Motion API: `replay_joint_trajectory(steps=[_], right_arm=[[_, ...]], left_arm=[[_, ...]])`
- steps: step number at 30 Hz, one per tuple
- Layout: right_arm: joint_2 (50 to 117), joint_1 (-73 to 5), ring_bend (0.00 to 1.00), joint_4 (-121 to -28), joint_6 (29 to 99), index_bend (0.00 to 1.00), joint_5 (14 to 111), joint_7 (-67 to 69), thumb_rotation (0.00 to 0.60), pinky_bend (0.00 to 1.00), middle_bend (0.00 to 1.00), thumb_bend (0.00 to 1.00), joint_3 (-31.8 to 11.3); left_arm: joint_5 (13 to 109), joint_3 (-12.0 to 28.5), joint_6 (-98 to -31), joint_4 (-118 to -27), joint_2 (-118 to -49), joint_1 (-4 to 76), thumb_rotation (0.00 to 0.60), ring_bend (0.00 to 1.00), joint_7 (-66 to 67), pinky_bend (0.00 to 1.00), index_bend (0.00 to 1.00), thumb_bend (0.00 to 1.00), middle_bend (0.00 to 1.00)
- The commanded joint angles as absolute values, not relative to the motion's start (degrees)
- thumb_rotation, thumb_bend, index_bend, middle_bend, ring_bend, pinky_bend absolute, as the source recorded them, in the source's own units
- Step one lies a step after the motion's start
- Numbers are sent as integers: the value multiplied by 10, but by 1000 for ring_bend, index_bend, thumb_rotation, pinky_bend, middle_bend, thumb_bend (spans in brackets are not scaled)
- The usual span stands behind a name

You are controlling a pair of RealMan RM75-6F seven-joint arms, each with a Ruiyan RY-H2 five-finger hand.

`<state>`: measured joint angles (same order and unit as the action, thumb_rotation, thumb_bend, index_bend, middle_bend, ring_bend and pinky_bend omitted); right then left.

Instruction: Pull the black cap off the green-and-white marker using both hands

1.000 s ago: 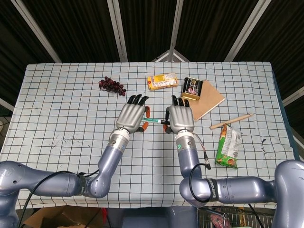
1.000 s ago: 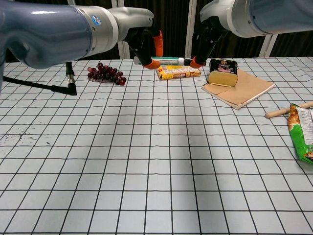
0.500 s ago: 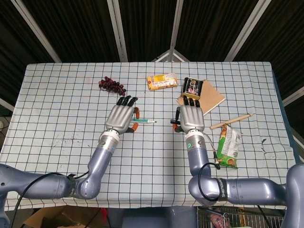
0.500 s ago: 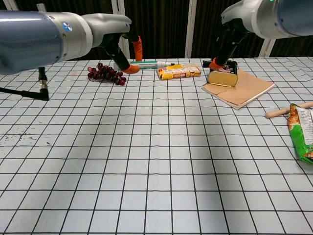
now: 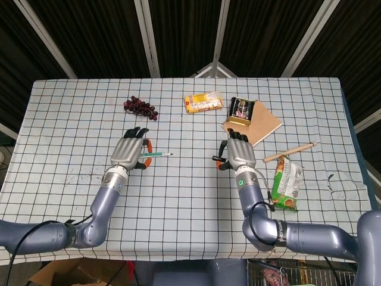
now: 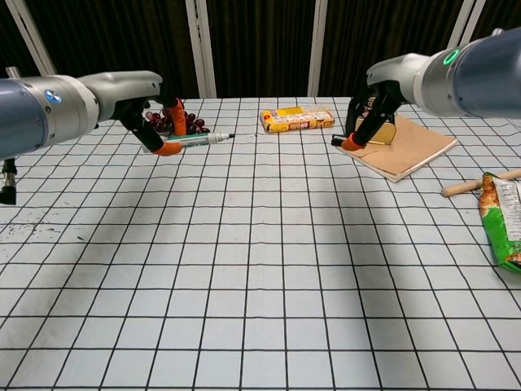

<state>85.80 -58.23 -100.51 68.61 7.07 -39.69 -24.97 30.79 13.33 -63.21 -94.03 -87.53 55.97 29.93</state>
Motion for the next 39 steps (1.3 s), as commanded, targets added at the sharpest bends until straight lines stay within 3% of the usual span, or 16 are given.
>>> replay_joint_trajectory(steps=[1,6,10,14,19,24,27,33,39], right_arm=[[891,-576,33,-962,662,525,90,-364,600,0,0,372,-239],[910,-578,33,-934,654,225,88,-362,600,0,0,215,-230],[913,-578,33,-931,647,119,83,-360,600,0,0,138,-232],[906,-573,31,-937,643,102,82,-355,600,0,0,124,-234],[860,-550,20,-993,703,102,136,-342,600,0,0,123,-239],[806,-515,14,-1037,799,102,210,-348,600,0,0,122,-221],[778,-485,7,-1043,808,102,244,-325,600,0,0,121,-210],[716,-398,0,-1005,758,102,348,-218,600,0,0,121,-155],[685,-310,0,-943,735,102,486,-72,600,0,0,121,-96]], left_arm=[[329,126,-593,-886,-906,549,600,0,261,0,583,597,58],[341,125,-562,-854,-924,548,600,0,245,0,423,592,24],[347,127,-550,-858,-919,546,600,0,241,0,366,593,6],[341,128,-546,-873,-906,541,600,0,239,0,291,593,0],[378,140,-585,-953,-843,511,600,0,218,0,234,593,0],[423,142,-669,-1089,-739,461,600,0,223,0,312,616,0],[440,131,-713,-1162,-676,429,600,0,239,0,317,622,0],[501,72,-787,-1286,-552,337,600,0,245,0,321,622,0],[656,-11,-824,-1277,-493,223,600,0,135,0,328,608,0]])
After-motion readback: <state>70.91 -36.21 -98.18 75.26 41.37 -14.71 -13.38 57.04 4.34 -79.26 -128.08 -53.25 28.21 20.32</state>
